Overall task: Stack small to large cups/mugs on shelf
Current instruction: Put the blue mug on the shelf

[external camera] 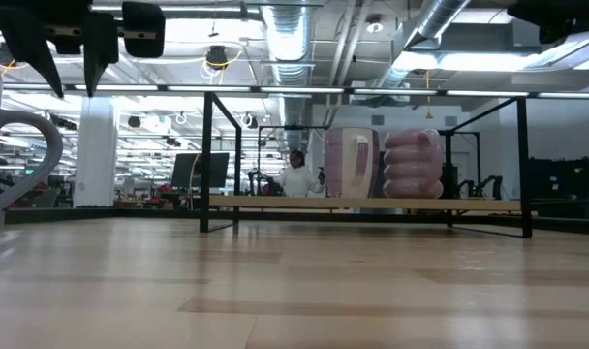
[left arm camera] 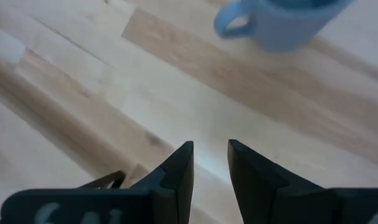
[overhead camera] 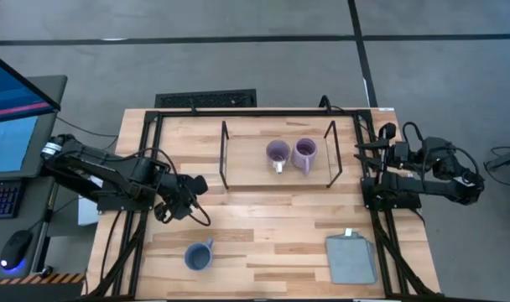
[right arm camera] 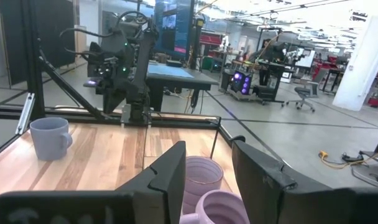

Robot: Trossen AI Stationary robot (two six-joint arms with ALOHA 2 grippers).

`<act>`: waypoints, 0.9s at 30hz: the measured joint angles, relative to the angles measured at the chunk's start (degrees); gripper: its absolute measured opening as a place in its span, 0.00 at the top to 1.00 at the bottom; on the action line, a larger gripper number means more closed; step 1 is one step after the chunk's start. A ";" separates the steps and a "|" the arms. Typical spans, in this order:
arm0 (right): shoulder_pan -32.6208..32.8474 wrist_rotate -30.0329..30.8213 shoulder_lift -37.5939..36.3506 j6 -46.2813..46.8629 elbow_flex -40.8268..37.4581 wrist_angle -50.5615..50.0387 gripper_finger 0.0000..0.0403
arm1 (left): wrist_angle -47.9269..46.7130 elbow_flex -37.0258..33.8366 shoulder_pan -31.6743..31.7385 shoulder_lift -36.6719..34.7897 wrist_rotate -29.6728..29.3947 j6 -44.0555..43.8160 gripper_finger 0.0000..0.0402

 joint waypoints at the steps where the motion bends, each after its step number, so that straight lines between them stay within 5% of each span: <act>1: 0.00 0.00 0.00 0.00 0.00 0.00 0.62 | -0.32 0.00 0.39 0.01 -0.30 0.87 0.77; 10: -0.01 0.00 0.00 0.00 0.00 0.02 0.62 | 0.55 0.00 3.16 5.46 10.17 5.33 0.79; 17: 0.00 0.00 -0.01 -0.01 0.00 -0.01 0.61 | 1.75 0.00 1.70 10.12 9.52 10.52 0.81; 27: -0.01 0.00 -0.01 0.00 0.00 -0.04 0.62 | 11.43 0.00 0.29 11.19 2.11 4.42 0.81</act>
